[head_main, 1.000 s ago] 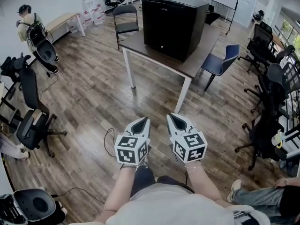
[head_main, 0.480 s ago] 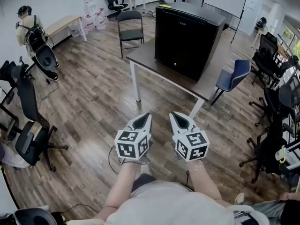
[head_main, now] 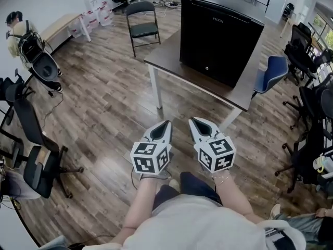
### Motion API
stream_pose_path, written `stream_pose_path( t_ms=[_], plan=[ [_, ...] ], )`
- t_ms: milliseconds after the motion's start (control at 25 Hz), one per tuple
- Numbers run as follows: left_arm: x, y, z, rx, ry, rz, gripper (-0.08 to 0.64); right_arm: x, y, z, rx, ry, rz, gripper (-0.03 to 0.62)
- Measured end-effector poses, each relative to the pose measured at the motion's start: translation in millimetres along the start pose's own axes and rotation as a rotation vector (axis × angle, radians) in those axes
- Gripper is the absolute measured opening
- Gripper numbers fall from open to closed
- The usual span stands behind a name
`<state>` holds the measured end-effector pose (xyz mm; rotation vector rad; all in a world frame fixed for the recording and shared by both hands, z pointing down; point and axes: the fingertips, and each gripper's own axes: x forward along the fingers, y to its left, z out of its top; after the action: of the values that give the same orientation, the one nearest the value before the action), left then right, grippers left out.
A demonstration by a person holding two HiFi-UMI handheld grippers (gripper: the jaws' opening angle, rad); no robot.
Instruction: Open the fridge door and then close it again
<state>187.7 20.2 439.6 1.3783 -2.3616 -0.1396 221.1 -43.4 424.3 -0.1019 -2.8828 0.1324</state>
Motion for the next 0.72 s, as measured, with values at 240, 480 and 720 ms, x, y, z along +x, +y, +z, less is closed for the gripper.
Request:
stream_pose_path(
  t_ms=[240, 480, 720],
  plan=[
    [33.7, 44.0, 5.4, -0.022, 0.025, -0.002, 0.006, 57.9, -14.5, -0.6, -0.001, 0.035, 0.002, -0.002],
    [83.7, 87.4, 40.9, -0.021, 0.011, 0.012, 0.006, 113.6, -49.9, 31.4, 0.002, -0.002, 0.002, -0.002],
    [148.5, 131.6, 89.3, -0.001, -0.005, 0.017, 0.006, 188.1, -100.9, 61.7, 0.015, -0.02, -0.011, -0.002]
  ],
)
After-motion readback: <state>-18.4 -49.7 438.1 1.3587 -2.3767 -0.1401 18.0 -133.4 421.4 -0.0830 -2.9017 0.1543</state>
